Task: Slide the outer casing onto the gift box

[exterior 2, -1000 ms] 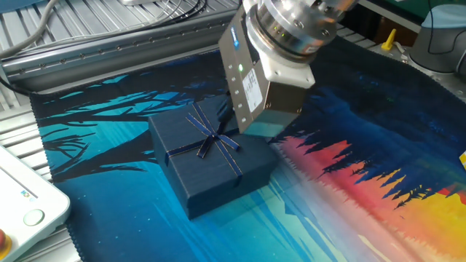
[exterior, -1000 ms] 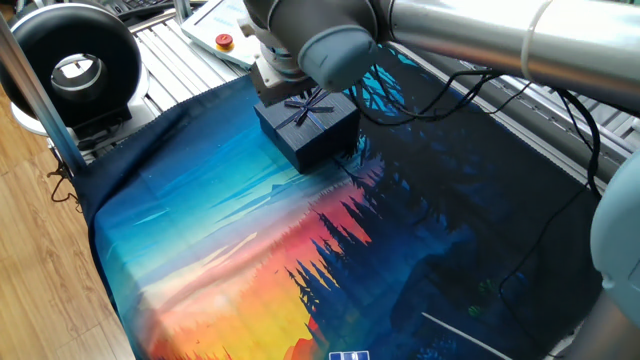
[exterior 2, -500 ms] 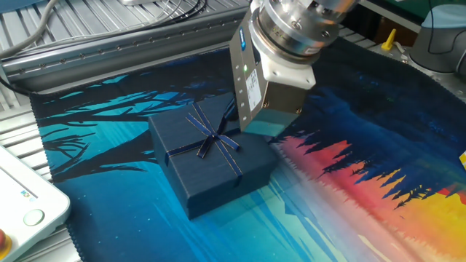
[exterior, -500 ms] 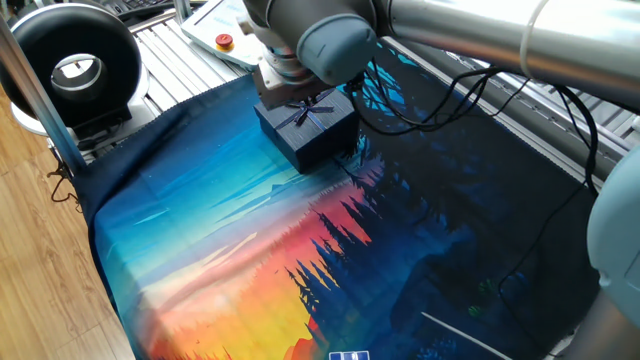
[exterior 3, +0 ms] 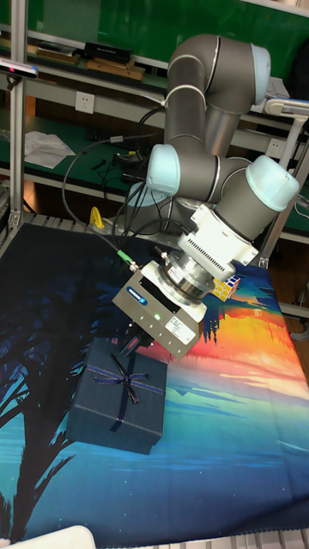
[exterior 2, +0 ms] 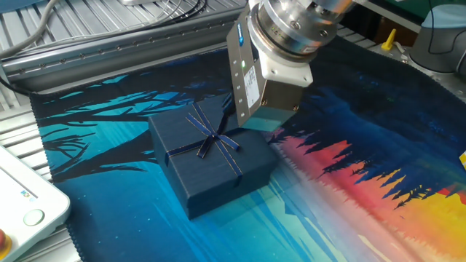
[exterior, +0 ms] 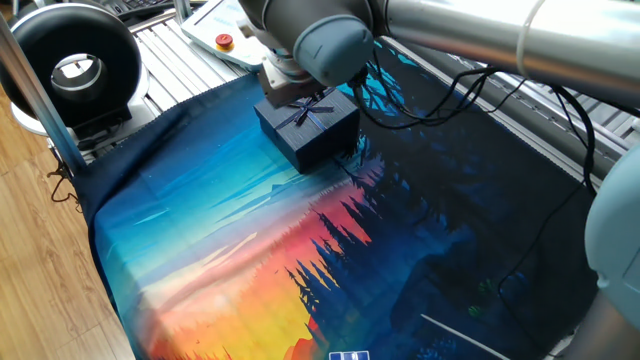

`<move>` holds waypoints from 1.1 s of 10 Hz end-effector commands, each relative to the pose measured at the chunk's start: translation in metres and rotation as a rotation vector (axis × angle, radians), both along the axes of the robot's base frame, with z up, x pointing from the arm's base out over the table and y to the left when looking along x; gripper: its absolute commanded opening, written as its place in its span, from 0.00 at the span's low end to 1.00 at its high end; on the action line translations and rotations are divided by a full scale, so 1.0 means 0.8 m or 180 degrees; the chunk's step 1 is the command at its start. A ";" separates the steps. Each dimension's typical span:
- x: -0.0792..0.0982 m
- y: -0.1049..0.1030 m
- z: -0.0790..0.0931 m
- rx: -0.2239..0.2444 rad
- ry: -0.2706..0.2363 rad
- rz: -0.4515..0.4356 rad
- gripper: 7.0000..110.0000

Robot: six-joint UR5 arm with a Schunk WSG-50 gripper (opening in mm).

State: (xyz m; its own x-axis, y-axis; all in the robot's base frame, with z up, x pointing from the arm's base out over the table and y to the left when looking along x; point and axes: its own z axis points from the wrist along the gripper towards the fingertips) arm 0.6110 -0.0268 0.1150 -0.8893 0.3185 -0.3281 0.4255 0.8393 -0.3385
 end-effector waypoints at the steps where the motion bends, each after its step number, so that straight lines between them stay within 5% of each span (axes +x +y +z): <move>1: 0.001 -0.014 -0.003 -0.0082 0.0049 0.0046 0.00; 11: 0.006 -0.041 -0.043 0.0025 0.0004 0.0155 0.00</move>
State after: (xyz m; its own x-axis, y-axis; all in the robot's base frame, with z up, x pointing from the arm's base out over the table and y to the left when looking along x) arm 0.6158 -0.0549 0.0888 -0.9052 0.2722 -0.3264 0.3827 0.8561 -0.3472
